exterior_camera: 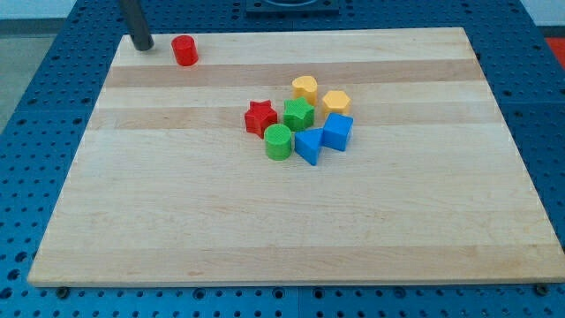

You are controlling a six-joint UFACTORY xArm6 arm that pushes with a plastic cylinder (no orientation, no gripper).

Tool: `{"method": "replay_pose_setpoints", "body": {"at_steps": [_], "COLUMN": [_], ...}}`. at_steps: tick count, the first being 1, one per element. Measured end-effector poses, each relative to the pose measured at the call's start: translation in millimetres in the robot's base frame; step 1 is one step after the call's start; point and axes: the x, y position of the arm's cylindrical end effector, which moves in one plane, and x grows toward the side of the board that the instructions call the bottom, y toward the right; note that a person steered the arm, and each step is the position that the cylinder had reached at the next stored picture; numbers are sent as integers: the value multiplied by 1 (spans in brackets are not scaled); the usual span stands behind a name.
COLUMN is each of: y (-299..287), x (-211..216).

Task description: Slide the red circle closer to the green star

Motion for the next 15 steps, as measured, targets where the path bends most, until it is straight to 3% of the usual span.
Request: {"method": "replay_pose_setpoints", "body": {"at_steps": [4, 13, 15], "y": [88, 93, 108], "x": [4, 117, 124]}}
